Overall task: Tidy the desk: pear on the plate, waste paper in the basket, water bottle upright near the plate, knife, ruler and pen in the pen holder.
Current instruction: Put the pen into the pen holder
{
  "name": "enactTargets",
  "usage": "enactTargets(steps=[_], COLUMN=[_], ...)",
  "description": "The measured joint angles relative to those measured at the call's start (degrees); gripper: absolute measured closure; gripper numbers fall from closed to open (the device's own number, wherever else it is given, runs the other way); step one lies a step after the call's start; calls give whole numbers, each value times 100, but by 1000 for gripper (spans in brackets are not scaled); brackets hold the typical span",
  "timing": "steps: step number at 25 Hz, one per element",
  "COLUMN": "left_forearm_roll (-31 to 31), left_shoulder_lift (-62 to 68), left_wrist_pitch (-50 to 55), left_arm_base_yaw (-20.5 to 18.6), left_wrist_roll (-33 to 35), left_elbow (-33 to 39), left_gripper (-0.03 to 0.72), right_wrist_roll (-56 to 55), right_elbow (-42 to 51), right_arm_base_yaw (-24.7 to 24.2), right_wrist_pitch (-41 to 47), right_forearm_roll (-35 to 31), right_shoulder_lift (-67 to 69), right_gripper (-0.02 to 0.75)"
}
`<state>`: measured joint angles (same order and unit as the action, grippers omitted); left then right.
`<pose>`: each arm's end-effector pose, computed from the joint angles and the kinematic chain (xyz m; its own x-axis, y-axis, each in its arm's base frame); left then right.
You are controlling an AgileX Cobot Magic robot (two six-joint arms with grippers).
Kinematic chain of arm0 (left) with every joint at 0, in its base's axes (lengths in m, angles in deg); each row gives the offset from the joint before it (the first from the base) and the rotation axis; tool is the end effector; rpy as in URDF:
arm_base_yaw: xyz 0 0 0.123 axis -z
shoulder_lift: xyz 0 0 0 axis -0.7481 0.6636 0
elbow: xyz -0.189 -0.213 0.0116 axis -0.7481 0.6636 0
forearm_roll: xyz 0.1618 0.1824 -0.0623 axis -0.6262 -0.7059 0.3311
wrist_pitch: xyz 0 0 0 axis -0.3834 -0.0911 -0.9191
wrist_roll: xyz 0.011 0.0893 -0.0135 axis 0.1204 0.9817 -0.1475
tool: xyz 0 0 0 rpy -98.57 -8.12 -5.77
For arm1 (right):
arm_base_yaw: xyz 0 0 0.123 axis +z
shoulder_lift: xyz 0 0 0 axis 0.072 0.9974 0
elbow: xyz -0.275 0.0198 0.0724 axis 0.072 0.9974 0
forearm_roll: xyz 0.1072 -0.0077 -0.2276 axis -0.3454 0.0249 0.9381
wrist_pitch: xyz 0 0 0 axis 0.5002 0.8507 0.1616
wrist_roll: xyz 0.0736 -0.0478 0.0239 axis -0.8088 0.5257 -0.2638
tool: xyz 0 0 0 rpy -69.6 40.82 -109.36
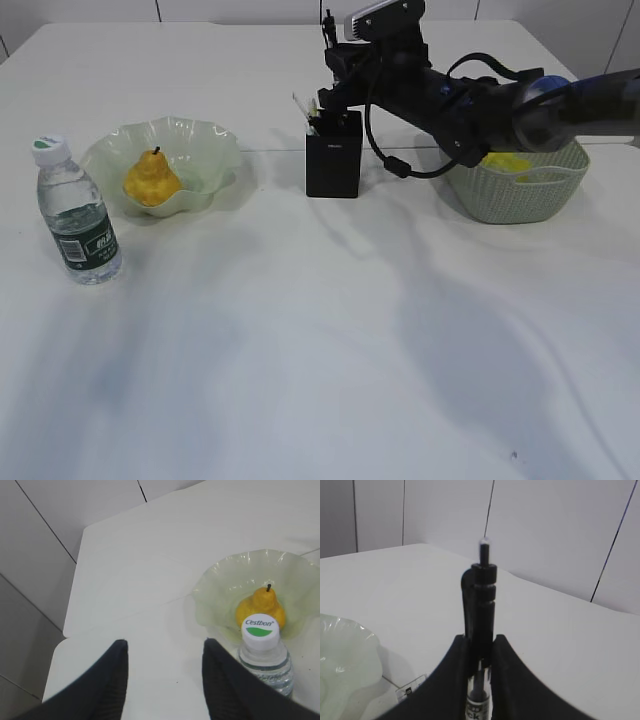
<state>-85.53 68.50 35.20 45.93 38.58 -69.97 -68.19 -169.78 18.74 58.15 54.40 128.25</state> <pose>0.2381 0.0105 0.3082 -0.3056 0.2843 -0.9087 0.0495 0.9578 0.2830 0.5249 0.1574 0.1930 0.0720 -0.1974 -0.9777 -0.4529 0.8668 -0.2084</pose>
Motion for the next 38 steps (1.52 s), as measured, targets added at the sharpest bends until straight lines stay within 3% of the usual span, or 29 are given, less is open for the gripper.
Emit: enactTargets(steps=[38], left_forearm_roll=[0], left_shoulder_lift=[0], left_wrist_pitch=[-111], left_arm_base_yaw=[0], left_wrist_roll=[0], left_elbow=[0], left_gripper=[347], right_wrist_roll=[10], right_elbow=[-12], right_arm_base_yaw=[0], right_wrist_pitch=[70], right_forearm_roll=[-166], right_shoulder_lift=[396], right_gripper=[640])
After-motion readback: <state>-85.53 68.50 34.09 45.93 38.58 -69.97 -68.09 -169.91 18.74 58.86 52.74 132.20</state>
